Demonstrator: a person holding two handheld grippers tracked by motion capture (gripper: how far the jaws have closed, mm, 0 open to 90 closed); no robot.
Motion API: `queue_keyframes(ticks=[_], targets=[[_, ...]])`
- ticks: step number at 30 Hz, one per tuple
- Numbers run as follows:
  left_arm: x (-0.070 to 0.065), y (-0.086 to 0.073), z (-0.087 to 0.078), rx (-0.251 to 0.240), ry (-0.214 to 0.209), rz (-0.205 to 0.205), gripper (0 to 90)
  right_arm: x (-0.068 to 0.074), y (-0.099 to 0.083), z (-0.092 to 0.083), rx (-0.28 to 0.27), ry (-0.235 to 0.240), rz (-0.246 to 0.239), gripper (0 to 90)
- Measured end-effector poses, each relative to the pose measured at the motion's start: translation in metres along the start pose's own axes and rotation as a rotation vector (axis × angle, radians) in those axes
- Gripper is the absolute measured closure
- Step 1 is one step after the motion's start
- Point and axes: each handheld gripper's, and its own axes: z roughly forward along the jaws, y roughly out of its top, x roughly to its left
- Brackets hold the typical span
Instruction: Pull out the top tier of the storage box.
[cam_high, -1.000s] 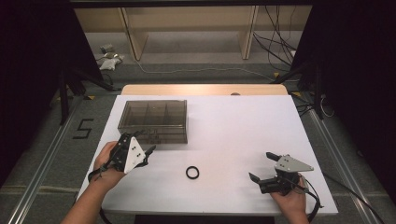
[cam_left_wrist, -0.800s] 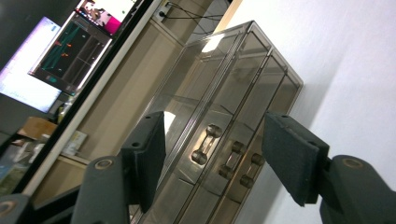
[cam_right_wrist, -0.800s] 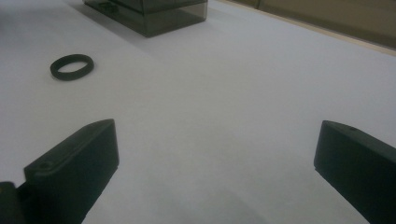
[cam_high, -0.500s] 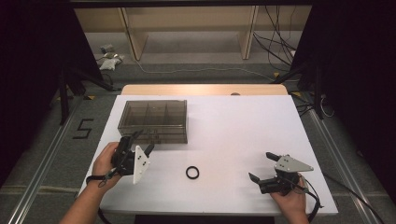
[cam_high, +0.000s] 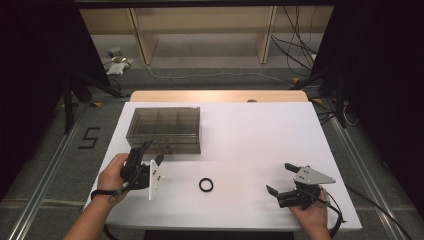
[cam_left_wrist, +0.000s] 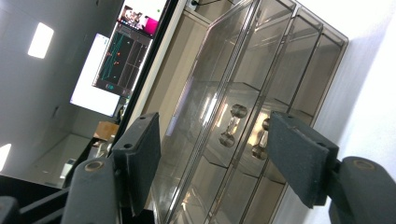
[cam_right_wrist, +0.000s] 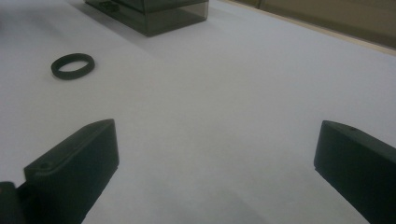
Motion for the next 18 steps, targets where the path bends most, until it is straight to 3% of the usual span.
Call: queue_keyframes(ticks=[10,14,15,16,18], targets=[[-0.002,-0.002,0.000,0.018,0.025,0.056,37.1,0.000,0.000,0.001,0.002,0.003,0.002,1.1],[-0.008,-0.002,0.003,0.060,0.059,0.154,36.3,0.000,0.000,0.001,0.002,0.002,0.002,1.1],[-0.008,-0.002,0.003,0.060,0.059,0.154,36.5,0.000,0.000,0.001,0.002,0.002,0.002,1.1],[-0.011,-0.002,0.004,0.070,0.070,0.195,36.9,0.000,0.000,0.001,0.002,0.000,0.001,1.1],[-0.014,-0.002,0.006,0.072,0.085,0.223,37.1,0.000,0.000,0.001,0.003,0.000,0.002,1.1]])
